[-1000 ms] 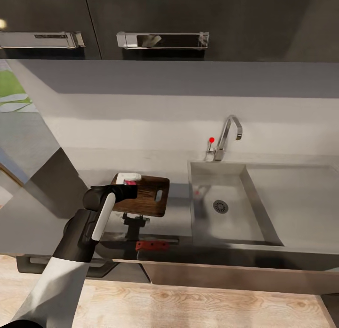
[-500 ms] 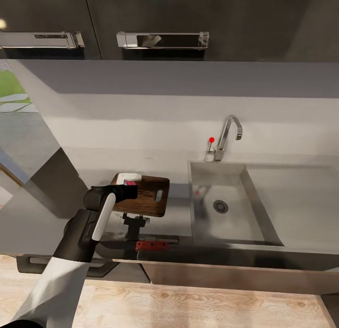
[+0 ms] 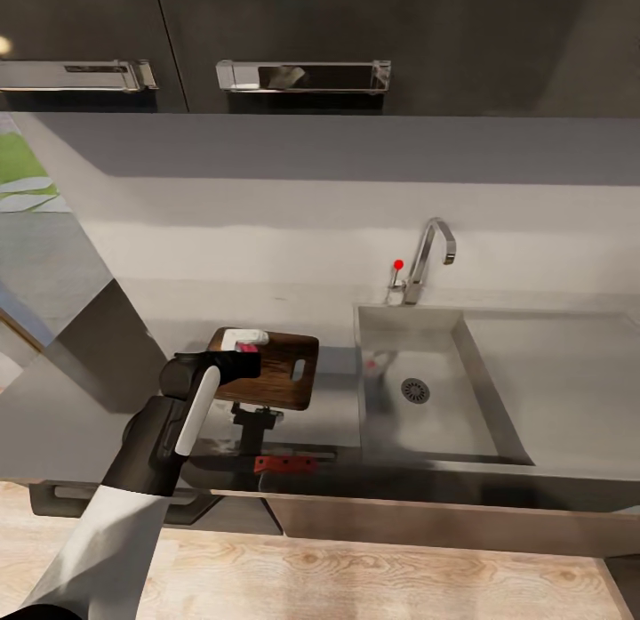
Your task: In the kitchen, take the Vidalia onion out of the sink, dice it on the chopping board with the paring knife, put the diced onion into the bowl on the countertop, then place both the paring knife and the chopping board into the sink.
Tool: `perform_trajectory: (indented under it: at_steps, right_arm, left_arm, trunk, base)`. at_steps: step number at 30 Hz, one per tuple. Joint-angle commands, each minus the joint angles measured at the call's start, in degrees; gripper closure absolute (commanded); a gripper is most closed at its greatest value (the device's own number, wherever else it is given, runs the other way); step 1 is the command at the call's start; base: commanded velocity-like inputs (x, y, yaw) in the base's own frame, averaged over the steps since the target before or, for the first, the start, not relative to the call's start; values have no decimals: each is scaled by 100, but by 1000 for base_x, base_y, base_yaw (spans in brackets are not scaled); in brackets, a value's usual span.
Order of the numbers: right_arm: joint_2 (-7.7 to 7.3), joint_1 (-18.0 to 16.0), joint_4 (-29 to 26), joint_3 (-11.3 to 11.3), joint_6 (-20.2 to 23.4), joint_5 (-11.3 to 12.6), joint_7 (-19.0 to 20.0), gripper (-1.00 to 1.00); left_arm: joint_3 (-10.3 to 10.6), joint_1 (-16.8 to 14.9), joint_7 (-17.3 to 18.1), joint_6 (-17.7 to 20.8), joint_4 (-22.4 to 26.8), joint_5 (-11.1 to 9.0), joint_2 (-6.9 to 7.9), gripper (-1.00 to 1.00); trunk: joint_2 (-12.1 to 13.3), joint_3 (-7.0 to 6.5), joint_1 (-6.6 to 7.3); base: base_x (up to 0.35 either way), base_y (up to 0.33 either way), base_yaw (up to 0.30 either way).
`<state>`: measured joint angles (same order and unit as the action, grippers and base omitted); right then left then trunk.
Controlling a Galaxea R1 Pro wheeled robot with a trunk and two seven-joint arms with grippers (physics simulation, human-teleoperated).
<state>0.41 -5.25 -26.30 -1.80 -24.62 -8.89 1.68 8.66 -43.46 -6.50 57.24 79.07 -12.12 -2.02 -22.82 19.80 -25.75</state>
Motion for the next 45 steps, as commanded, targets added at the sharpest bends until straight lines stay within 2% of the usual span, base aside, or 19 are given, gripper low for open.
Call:
perform_trajectory:
  at_steps: [1, 22, 32, 45]
  right_arm:
    - [3, -3, 0, -21, -17, -25, 17, -100]
    - [4, -3, 2, -19, -17, -25, 10, -100]
    - [7, -3, -1, -20, -17, -25, 10, -100]
    - [3, -3, 1, -22, -9, -24, 8, -100]
  left_arm:
    - [4, -5, -53, 22, 4, -53, 0, 100]
    - [4, -5, -53, 22, 3, -53, 0, 100]
    - [4, -5, -53, 24, 3, -53, 8, 100]
    - [4, -5, -53, 24, -31, -53, 0, 100]
  trunk:
    - [-10, 9, -3]
    - [-10, 9, -3]
    - [-10, 9, -3]
    - [-10, 23, -3]
  base:
    - [0, -3, 0]
    - [95, 0, 0]
    - [-149, 0, 0]
    - [-13, 0, 0]
